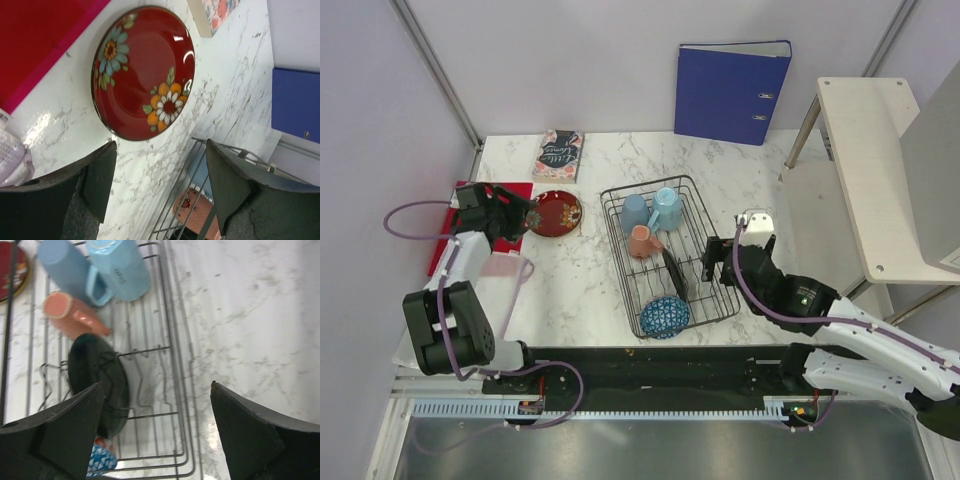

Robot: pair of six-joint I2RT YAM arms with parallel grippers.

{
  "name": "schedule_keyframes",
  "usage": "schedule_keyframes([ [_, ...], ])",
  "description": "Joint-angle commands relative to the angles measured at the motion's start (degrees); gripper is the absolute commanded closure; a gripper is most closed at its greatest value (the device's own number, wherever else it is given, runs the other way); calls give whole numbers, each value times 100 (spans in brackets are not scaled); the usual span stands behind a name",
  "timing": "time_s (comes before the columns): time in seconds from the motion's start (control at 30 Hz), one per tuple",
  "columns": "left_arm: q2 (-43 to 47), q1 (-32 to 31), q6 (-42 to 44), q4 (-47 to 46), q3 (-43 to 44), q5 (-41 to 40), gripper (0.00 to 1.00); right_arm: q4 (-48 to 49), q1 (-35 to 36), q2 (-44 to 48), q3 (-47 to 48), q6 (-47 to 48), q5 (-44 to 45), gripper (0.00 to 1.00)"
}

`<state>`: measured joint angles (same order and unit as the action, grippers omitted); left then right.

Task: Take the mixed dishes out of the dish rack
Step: Adjust the dish rack at the center of the board.

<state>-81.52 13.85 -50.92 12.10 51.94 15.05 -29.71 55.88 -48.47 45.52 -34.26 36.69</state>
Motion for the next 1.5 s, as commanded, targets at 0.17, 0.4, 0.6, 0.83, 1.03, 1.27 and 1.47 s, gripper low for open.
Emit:
schedule_keyframes([
  [0.17, 1216, -1936, 398, 126, -35, -660, 23, -879, -252, -1665, 1143, 270, 1570, 7],
  [0.4, 1226, -3230, 372, 249, -360, -1329, 25, -571, -850, -2649, 1530, 613, 1386, 10],
  [0.6, 1121, -3643, 424, 249, -606, -1487, 28, -219, -1307, -3071, 1486, 737, 788, 18],
  [0.83, 1032, -4179, 354, 381, -764, -1883, 32, 290, -1343, -3257, 1170, 614, 208, 21],
  [1.03, 1068, -4425, 442, 434, -809, -2058, 39, 387, -1369, -3520, 1109, 552, -73, 48],
  [1.27, 813, -4663, 416, 469, -853, -2146, 46, 590, -1386, -3652, 793, 473, -118, 68],
  [1.47, 506, -4812, 477, 451, -686, -2155, 64, 616, -1404, -3582, 625, 403, -92, 98],
])
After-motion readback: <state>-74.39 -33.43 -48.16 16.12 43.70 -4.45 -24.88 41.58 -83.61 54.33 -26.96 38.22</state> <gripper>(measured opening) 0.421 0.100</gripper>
